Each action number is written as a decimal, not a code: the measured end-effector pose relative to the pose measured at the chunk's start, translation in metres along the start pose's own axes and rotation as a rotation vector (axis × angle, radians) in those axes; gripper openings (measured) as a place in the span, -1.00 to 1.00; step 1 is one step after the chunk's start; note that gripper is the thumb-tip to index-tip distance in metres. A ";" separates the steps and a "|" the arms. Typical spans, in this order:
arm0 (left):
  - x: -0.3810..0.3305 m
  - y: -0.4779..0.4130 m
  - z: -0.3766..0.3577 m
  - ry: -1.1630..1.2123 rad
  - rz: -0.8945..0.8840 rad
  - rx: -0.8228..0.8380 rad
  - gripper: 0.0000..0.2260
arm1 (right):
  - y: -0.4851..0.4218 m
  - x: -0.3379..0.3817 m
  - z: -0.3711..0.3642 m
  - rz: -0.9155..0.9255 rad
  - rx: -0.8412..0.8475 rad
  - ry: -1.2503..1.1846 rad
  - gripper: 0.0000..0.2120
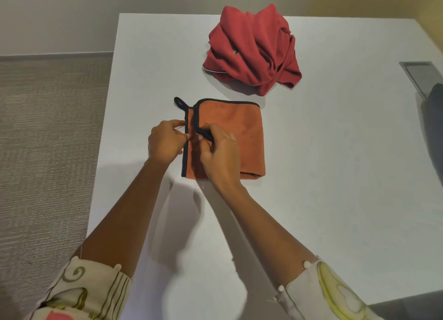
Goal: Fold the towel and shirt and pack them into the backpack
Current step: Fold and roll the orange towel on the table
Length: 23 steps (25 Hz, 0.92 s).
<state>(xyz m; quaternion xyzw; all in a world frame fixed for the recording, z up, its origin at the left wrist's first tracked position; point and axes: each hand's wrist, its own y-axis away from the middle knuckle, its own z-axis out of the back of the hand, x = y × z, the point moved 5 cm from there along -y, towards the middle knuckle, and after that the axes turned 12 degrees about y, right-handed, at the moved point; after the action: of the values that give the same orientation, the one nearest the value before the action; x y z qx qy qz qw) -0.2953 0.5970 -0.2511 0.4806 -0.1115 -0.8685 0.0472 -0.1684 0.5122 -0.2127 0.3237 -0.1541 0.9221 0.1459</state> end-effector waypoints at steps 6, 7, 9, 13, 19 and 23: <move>0.002 0.000 0.006 0.079 -0.002 -0.011 -0.69 | 0.029 -0.002 -0.024 0.115 0.204 0.212 -0.79; 0.001 -0.001 0.006 0.082 0.007 -0.033 -0.73 | 0.031 -0.002 -0.027 0.126 0.234 0.244 -0.75; -0.002 -0.005 0.005 0.017 0.011 -0.050 -0.73 | 0.033 -0.002 -0.031 0.156 0.281 0.277 -0.67; -0.017 -0.007 -0.004 -0.206 -0.086 -0.052 -0.69 | 0.020 -0.012 -0.010 0.115 0.143 0.193 -0.66; -0.045 0.016 -0.036 -0.464 -0.579 -0.217 -0.56 | -0.037 -0.060 -0.004 0.007 0.104 0.477 -0.55; -0.023 0.014 -0.064 -0.561 -0.588 -0.002 -0.47 | -0.049 -0.082 -0.015 0.045 0.176 0.613 -0.48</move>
<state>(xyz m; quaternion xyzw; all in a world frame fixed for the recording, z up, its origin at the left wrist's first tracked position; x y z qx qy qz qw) -0.2288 0.5786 -0.2616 0.2362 0.0230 -0.9425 -0.2353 -0.0973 0.5487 -0.2670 0.0389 -0.0297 0.9895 0.1363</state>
